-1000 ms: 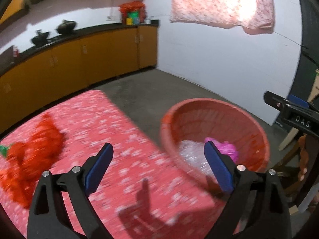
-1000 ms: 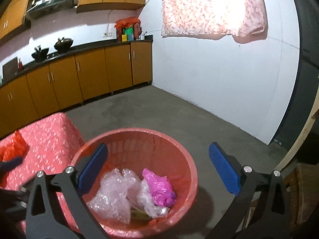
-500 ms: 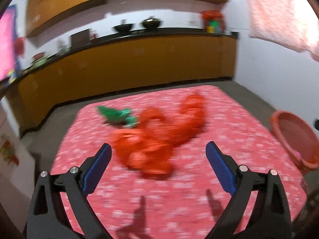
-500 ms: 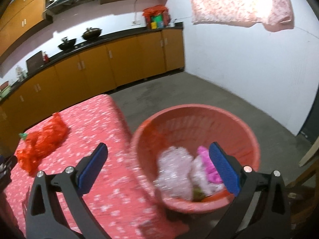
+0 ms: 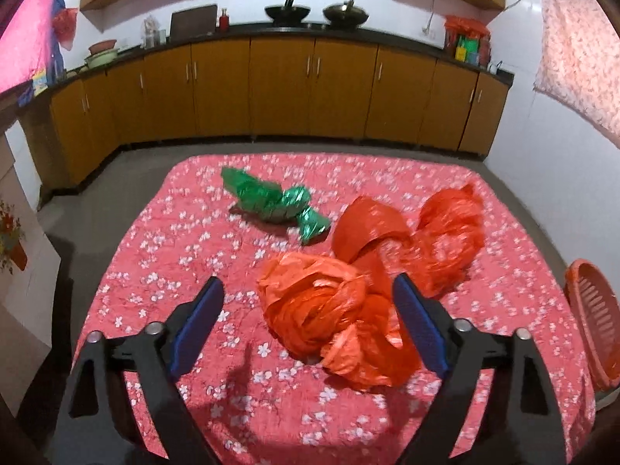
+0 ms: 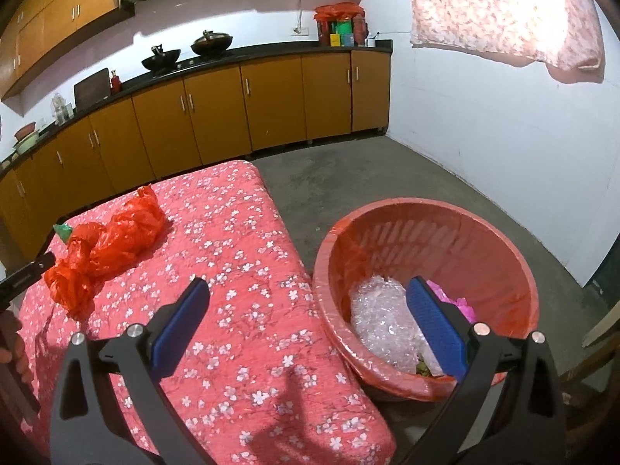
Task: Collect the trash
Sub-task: 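Move both open tools back over the orange bags on the table, then grasp an orange bag with the left tool while the right tool grasps another orange bag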
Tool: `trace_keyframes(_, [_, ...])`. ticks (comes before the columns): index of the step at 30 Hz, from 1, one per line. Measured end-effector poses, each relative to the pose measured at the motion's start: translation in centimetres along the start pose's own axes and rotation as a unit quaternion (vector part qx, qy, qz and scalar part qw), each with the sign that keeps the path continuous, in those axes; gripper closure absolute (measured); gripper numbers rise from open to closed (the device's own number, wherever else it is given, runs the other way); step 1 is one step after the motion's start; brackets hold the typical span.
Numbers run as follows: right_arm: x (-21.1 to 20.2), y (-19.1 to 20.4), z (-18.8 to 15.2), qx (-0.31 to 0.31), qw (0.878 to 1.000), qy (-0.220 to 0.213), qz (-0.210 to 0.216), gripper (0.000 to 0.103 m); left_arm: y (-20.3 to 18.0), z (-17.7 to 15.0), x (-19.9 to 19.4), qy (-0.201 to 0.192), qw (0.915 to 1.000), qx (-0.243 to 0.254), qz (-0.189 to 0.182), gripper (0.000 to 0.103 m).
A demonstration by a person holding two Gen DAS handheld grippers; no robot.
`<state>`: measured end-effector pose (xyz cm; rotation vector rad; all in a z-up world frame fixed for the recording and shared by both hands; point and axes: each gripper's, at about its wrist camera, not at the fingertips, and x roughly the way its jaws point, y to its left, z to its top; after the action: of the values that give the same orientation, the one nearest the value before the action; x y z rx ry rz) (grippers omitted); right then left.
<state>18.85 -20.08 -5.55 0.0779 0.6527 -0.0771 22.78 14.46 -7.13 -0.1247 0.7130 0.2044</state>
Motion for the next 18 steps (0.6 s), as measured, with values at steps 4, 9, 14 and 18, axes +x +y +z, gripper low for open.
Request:
trace_keyframes(4, [0.2,0.1,0.0,-0.005,1.000,0.002,-0.001,0.004,0.4,-0.9,0.8,0.015,0.9998,0.004,0.009,0.021])
trace_keyframes(9, [0.7,0.4,0.0,-0.006,1.000,0.005,0.003,0.004,-0.2,-1.5,1.3,0.024,0.9996,0.014,0.004,0.022])
trace_keyframes(14, [0.7,1.4,-0.1,-0.024,1.000,0.002,0.001,0.004,-0.5,-1.7,1.7,0.031,0.9994,0.010,-0.014,0.041])
trace_keyframes(18, [0.8,2.3,0.2,-0.033,0.999,-0.001,0.004,0.004,-0.4,-1.8,1.1,0.023,0.9994,0.020,-0.018,0.055])
